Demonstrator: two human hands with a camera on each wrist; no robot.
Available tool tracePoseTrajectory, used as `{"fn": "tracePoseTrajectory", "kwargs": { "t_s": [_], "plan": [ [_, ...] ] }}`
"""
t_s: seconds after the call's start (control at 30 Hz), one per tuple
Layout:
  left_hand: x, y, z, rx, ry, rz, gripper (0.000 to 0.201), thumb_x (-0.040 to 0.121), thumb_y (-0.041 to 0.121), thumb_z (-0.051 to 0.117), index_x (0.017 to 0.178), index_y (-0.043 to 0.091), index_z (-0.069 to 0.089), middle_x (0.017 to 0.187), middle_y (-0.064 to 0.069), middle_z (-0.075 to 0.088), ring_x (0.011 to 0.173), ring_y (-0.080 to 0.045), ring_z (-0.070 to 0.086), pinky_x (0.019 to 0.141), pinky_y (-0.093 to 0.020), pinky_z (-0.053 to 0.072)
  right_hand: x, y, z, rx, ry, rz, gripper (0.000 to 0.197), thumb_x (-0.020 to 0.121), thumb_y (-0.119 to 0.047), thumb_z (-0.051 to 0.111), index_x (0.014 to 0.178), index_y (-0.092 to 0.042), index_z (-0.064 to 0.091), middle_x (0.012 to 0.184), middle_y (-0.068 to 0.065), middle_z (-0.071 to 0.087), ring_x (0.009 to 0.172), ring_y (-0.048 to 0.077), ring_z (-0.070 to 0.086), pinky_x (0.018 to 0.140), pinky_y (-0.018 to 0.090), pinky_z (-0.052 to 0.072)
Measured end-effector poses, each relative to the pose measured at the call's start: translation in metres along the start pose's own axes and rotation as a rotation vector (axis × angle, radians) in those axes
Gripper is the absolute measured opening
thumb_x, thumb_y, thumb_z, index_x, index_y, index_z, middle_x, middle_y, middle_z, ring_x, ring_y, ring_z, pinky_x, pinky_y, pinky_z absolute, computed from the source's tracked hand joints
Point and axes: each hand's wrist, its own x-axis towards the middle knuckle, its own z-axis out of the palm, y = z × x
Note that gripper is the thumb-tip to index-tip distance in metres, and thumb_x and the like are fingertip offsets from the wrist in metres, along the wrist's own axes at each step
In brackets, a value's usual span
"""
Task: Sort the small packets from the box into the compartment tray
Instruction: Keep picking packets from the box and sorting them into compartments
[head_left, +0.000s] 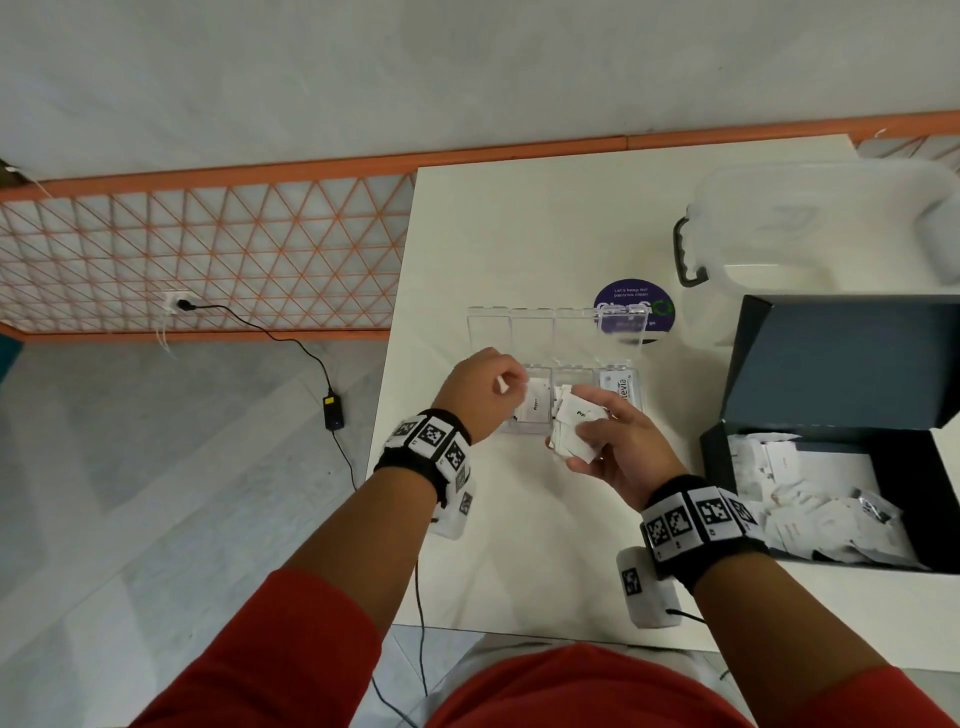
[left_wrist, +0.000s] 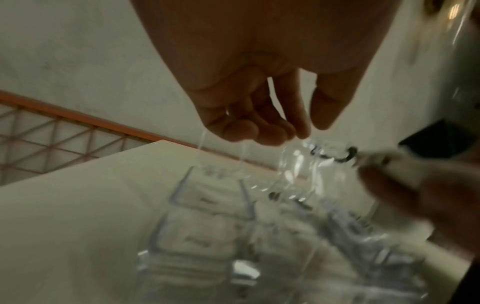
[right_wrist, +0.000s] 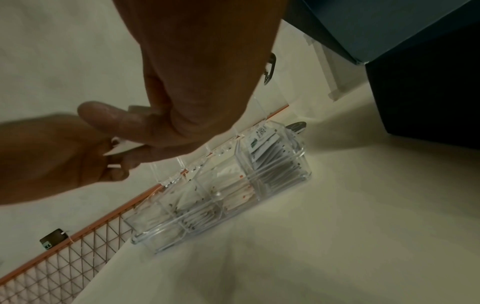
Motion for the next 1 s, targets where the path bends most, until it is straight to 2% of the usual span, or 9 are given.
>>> {"fn": "tracePoseTrajectory", "kwargs": {
  "t_s": [0.13, 0.2, 0.27, 0.37, 0.53, 0.7, 0.83, 0.93, 1.0],
  "plan": [
    [0.000, 0.032, 0.003, -0.196, -0.166, -0.046, 0.017, 0.074, 0.040, 0.076, 0.087, 0.037, 0.065, 0.079, 0.017, 0.062, 0.061, 0.003, 0.054, 0.061, -0.013, 0.046, -0.004, 0.002, 0.000, -0.030, -0.026, -0.005, 0.050, 0.086, 0.015, 0.050, 0.121, -0.019, 0.063, 0.108, 0.016, 0.067, 0.087, 0.042, 0.072, 0.054, 0.033, 0.056],
    [0.001, 0.037, 0.007, -0.192, -0.241, -0.083, 0.023, 0.072, 0.039, 0.080, 0.091, 0.036, 0.066, 0.084, 0.014, 0.063, 0.061, 0.005, 0.053, 0.064, -0.013, 0.045, -0.005, 0.001, 0.000, -0.031, -0.050, -0.005, 0.054, 0.086, 0.016, 0.049, 0.123, -0.022, 0.062, 0.106, 0.016, 0.069, 0.088, 0.044, 0.072, 0.054, 0.034, 0.057],
    [0.002, 0.038, 0.010, -0.167, -0.276, -0.101, 0.024, 0.072, 0.033, 0.081, 0.092, 0.034, 0.067, 0.086, 0.012, 0.063, 0.066, 0.004, 0.055, 0.070, -0.019, 0.048, -0.006, 0.001, -0.001, -0.026, -0.057, -0.011, 0.057, 0.086, 0.017, 0.049, 0.123, -0.025, 0.061, 0.102, 0.014, 0.072, 0.087, 0.045, 0.072, 0.054, 0.035, 0.057],
    [0.003, 0.037, 0.011, -0.195, -0.263, -0.130, 0.021, 0.075, 0.022, 0.079, 0.090, 0.030, 0.068, 0.084, 0.009, 0.063, 0.075, -0.005, 0.059, 0.078, -0.025, 0.052, -0.010, 0.001, -0.003, -0.020, -0.034, -0.020, 0.055, 0.086, 0.017, 0.051, 0.119, -0.026, 0.062, 0.102, 0.012, 0.071, 0.083, 0.044, 0.072, 0.053, 0.035, 0.057],
    [0.004, 0.035, 0.006, -0.280, -0.218, -0.170, 0.021, 0.077, 0.004, 0.071, 0.086, 0.022, 0.063, 0.089, 0.005, 0.068, 0.075, -0.009, 0.062, 0.071, -0.029, 0.052, -0.015, 0.000, -0.010, 0.012, 0.016, -0.047, 0.054, 0.085, 0.016, 0.052, 0.123, -0.021, 0.060, 0.115, 0.019, 0.066, 0.087, 0.047, 0.071, 0.052, 0.034, 0.056],
    [0.002, 0.039, 0.007, -0.387, -0.276, -0.191, 0.033, 0.079, -0.003, 0.064, 0.094, 0.026, 0.066, 0.079, 0.007, 0.069, 0.070, -0.005, 0.065, 0.063, -0.018, 0.049, -0.014, 0.003, -0.010, 0.014, 0.041, -0.056, 0.043, 0.088, 0.008, 0.056, 0.118, -0.022, 0.064, 0.106, 0.015, 0.072, 0.087, 0.045, 0.072, 0.053, 0.032, 0.055],
    [0.004, 0.039, 0.006, -0.356, -0.292, -0.178, 0.040, 0.082, -0.002, 0.060, 0.101, 0.033, 0.066, 0.093, 0.000, 0.070, 0.077, -0.012, 0.065, 0.067, -0.023, 0.052, -0.010, 0.004, -0.009, -0.037, 0.106, -0.064, 0.031, 0.092, 0.000, 0.058, 0.111, -0.023, 0.067, 0.101, 0.012, 0.074, 0.081, 0.040, 0.073, 0.050, 0.029, 0.053],
    [0.010, 0.031, -0.001, -0.303, -0.214, -0.203, 0.050, 0.084, -0.004, 0.050, 0.108, 0.035, 0.067, 0.100, -0.001, 0.061, 0.081, -0.023, 0.064, 0.069, -0.033, 0.058, -0.008, 0.004, -0.014, -0.051, 0.162, -0.067, 0.030, 0.091, 0.000, 0.059, 0.105, -0.023, 0.070, 0.093, 0.007, 0.074, 0.077, 0.038, 0.074, 0.047, 0.027, 0.052],
    [0.013, 0.023, -0.005, -0.284, -0.143, -0.221, 0.047, 0.086, -0.004, 0.047, 0.111, 0.031, 0.067, 0.103, -0.006, 0.059, 0.089, -0.029, 0.065, 0.070, -0.030, 0.059, -0.006, 0.004, -0.017, -0.060, 0.169, -0.059, 0.030, 0.090, 0.000, 0.059, 0.105, -0.024, 0.070, 0.091, 0.006, 0.075, 0.078, 0.038, 0.074, 0.047, 0.027, 0.052]
  ]
}}
